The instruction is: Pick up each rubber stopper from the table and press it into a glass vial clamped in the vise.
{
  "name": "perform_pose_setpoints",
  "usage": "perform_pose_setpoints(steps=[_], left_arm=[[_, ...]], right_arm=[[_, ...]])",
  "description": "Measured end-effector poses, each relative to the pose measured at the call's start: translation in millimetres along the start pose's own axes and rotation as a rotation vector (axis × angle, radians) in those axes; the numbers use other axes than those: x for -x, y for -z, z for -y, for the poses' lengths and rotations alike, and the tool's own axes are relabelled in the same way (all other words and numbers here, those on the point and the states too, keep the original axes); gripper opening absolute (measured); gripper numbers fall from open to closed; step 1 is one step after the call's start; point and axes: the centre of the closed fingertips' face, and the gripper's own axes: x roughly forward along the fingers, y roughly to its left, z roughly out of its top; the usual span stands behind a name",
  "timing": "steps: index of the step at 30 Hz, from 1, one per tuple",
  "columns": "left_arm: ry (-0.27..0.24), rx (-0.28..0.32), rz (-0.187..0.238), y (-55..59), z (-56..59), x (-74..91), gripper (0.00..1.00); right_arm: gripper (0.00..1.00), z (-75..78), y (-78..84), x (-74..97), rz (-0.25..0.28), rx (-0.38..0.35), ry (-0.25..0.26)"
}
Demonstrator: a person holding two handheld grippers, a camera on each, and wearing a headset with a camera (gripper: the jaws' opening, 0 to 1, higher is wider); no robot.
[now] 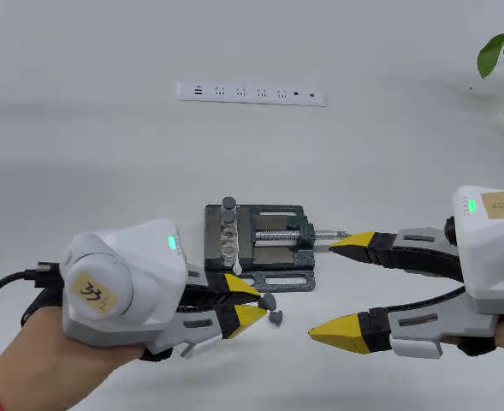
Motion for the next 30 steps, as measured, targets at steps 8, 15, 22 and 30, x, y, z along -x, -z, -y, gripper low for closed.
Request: perform_pose_setpoints(steps=[8, 15, 22, 30], left_arm=[[-0.012, 0.015, 0.032, -11.0, 9.3, 14.5, 0.04], [-0.010, 0.012, 0.034, -12.3, 16.5, 18.4, 0.04], [-0.011, 0.011, 0.047, -17.4, 20.6, 20.5, 0.04], [-0.009, 0.002, 0.056, -21.7, 21.2, 21.3, 0.04]], right_arm=[[0.39, -11.5, -15.5, -8.4, -0.014, 0.053, -0.041], [0.24, -26.3, -25.6, -14.2, -0.017, 0.099, -0.100], [0.15, -39.7, -23.5, -18.0, -0.042, 0.108, -0.162], [0.13, -42.6, -20.1, -19.4, -0.063, 0.115, -0.174]])
